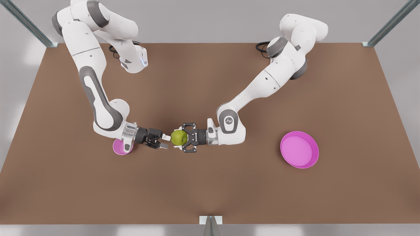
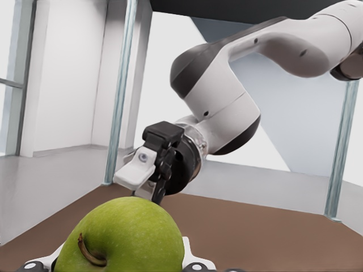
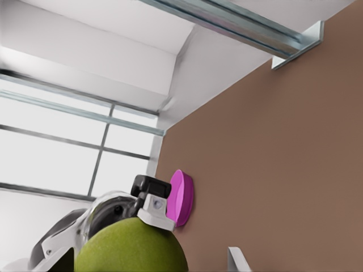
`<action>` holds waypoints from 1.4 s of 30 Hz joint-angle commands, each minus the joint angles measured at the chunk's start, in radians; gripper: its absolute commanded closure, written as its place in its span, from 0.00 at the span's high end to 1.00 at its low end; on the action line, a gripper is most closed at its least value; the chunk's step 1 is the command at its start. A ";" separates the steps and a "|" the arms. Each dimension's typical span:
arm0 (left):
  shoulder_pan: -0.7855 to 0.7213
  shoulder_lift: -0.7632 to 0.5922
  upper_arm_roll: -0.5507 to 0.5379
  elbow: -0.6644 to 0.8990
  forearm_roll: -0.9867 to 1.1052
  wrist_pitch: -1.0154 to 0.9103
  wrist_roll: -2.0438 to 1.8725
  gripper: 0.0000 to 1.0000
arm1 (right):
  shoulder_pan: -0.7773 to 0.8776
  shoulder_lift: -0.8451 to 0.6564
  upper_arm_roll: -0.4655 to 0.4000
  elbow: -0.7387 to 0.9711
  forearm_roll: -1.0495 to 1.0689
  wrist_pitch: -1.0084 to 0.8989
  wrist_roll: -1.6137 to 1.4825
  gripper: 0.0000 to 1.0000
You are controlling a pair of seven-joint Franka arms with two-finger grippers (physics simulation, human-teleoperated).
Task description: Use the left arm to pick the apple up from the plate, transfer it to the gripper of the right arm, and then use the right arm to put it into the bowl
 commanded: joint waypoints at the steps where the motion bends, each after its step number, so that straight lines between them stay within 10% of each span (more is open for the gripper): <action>1: 0.000 -0.002 -0.001 0.000 0.002 -0.005 0.252 0.81 | 0.001 -0.004 0.004 0.001 0.004 0.050 -0.111 1.00; 16: 0.000 -0.002 0.006 0.000 0.003 -0.005 0.253 0.81 | -0.088 -0.043 0.161 -0.077 0.034 0.106 -0.038 1.00; 40: 0.000 0.000 0.009 0.000 0.005 -0.005 0.253 0.81 | -0.025 0.006 0.162 -0.038 0.106 0.213 -0.136 1.00; 42: 0.000 0.001 0.009 0.000 0.005 -0.005 0.253 0.81 | -0.026 0.005 0.162 -0.037 0.106 0.219 -0.136 0.78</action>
